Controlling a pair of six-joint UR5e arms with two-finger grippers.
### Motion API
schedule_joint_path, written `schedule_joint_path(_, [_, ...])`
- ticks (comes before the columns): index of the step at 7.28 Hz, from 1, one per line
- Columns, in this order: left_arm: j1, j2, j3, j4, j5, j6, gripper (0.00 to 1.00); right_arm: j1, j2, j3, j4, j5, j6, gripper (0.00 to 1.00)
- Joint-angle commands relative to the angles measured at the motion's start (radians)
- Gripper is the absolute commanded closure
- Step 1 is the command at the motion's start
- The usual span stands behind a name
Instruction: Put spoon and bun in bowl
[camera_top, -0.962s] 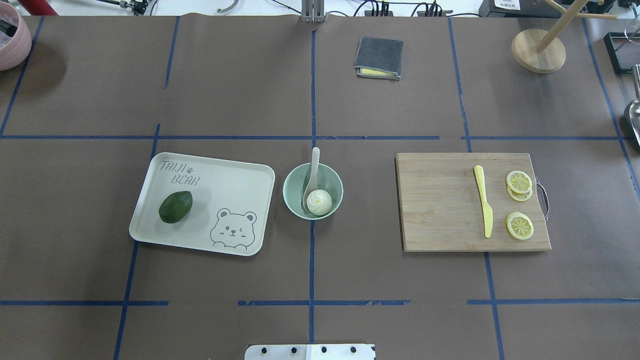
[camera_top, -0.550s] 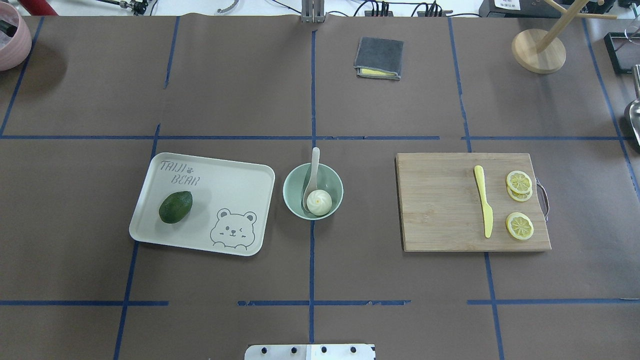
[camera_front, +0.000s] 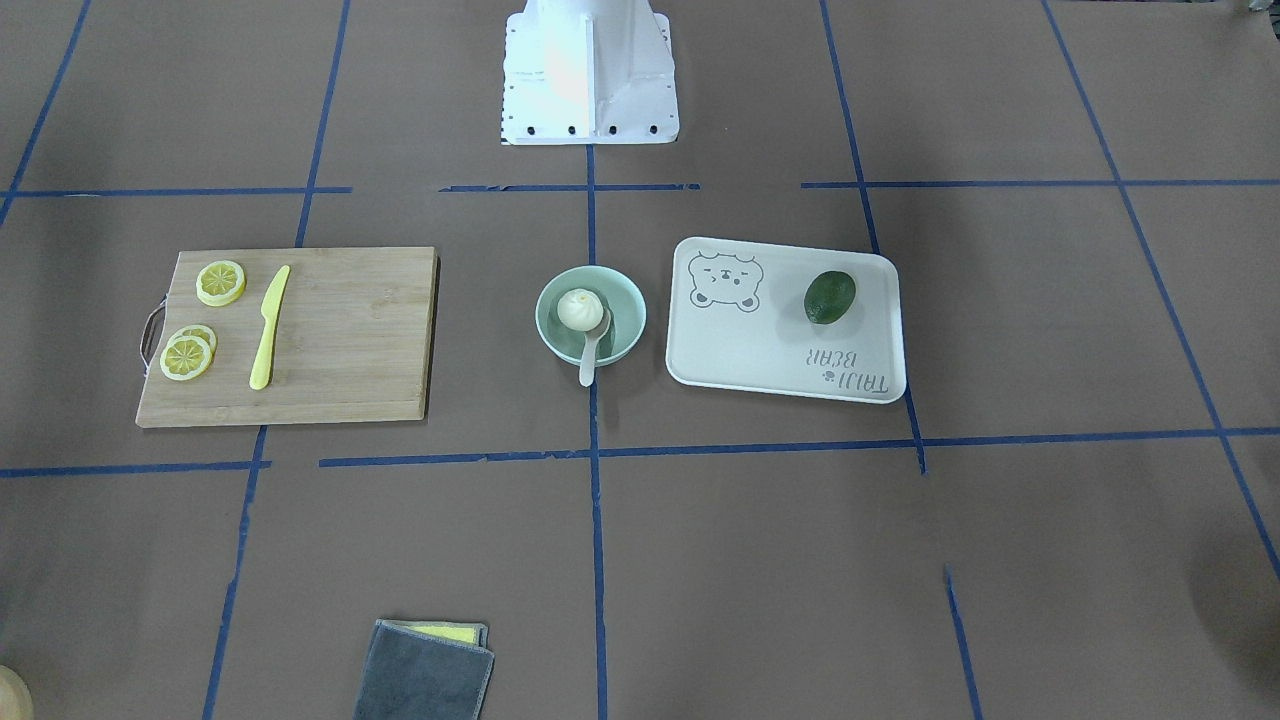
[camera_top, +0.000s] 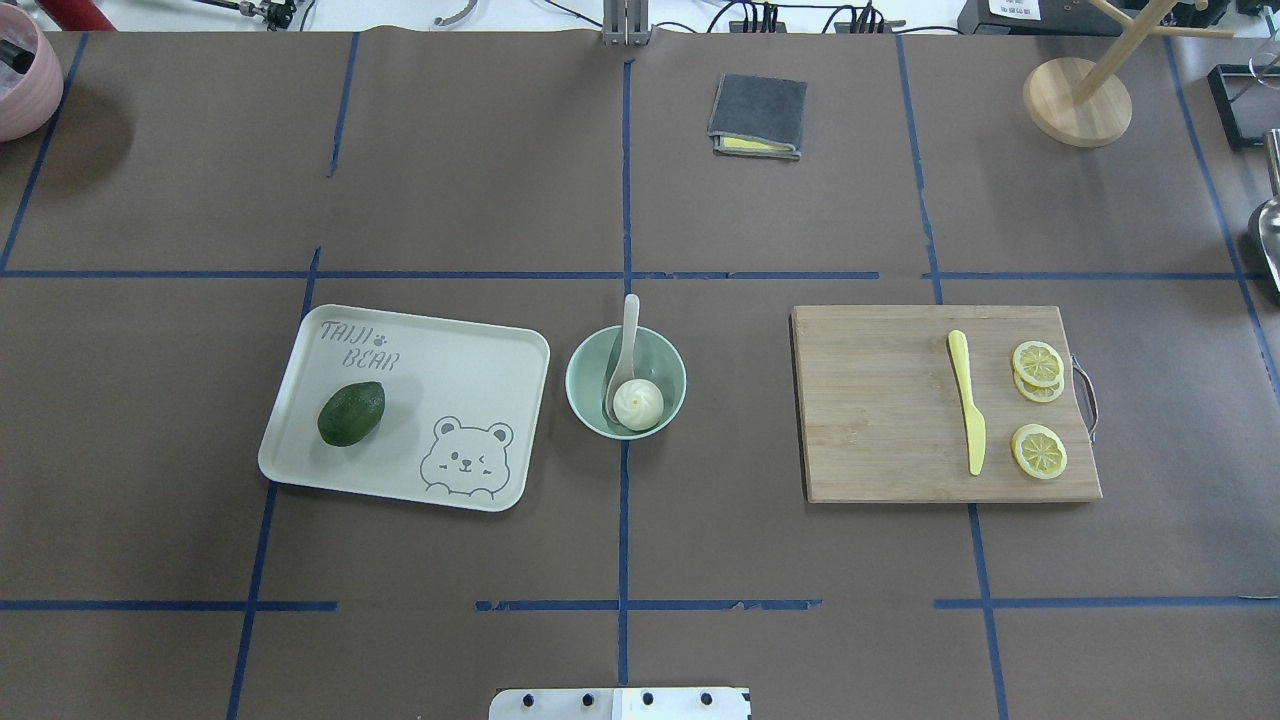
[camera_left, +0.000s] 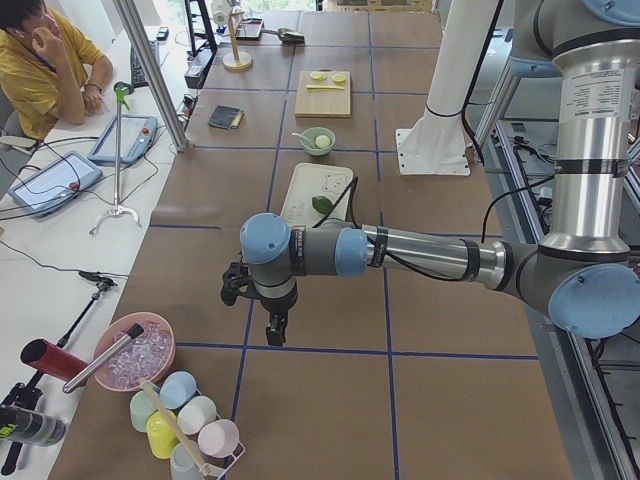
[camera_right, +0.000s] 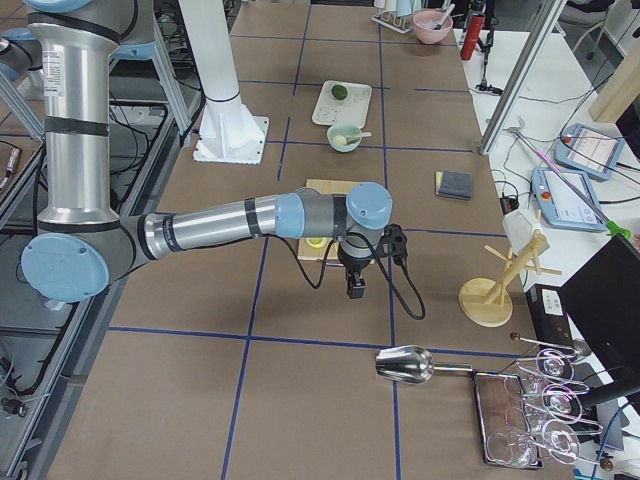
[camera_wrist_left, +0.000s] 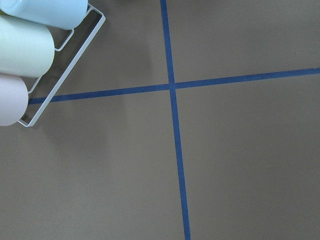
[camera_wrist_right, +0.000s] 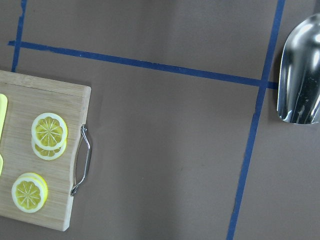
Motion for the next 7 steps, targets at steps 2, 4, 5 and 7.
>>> schedule_joint_path(2, [0.0, -0.073, 0.071, 0.007, -0.01, -0.001, 0.0, -0.001, -0.019, -0.045, 0.143, -0.132, 0.009, 0.0])
schedule_joint_path(4, [-0.001, -0.058, 0.083, 0.01, -0.01, -0.001, 0.0, -0.001, -0.039, -0.041, 0.148, -0.107, 0.017, 0.0])
schedule_joint_path(5, [-0.001, -0.058, 0.086, 0.007, -0.01, -0.001, 0.0, -0.001, -0.039, -0.045, 0.148, -0.061, 0.017, 0.0])
schedule_joint_path(7, [-0.001, -0.044, 0.083, 0.01, -0.01, -0.001, 0.0, -0.001, -0.037, -0.044, 0.15, -0.059, 0.017, 0.0])
